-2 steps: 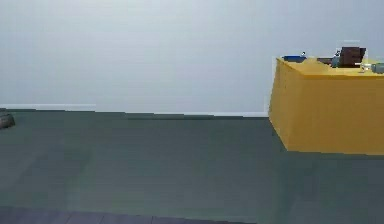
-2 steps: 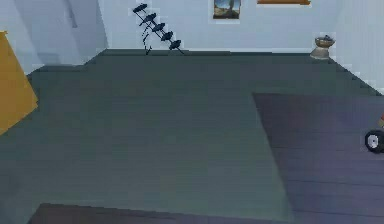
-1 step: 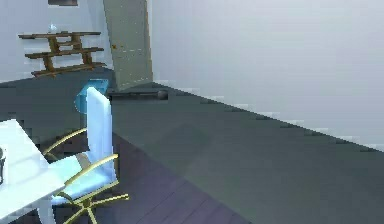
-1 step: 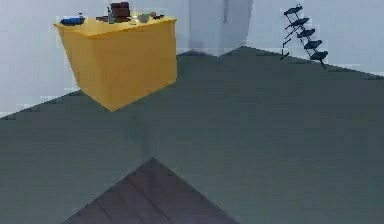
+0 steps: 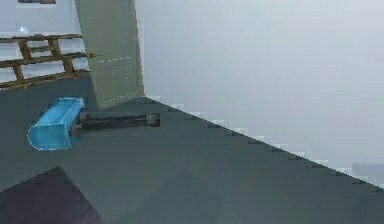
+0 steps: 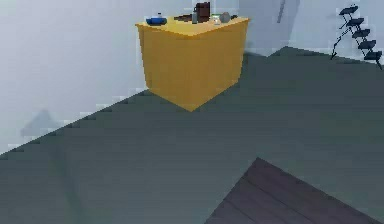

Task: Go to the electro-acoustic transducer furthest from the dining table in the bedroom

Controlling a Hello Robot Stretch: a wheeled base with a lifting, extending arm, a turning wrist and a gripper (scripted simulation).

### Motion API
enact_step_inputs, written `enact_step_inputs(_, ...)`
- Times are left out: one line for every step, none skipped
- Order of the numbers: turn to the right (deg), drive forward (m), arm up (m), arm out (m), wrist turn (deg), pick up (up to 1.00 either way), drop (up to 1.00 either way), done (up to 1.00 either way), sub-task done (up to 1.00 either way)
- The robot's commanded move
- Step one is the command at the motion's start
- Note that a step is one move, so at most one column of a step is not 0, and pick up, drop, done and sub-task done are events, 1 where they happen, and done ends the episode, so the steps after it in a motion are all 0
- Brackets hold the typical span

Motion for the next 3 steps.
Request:
enact_step_inputs(0.0,0.40,0.00,0.00,0.0,0.00,0.00,0.00,0.00)
enact_step_inputs(-39.0,0.00,0.00,0.00,0.0,0.00,0.00,0.00,0.00)
enact_step_inputs(0.0,1.00,0.00,0.00,0.0,0.00,0.00,0.00,0.00)
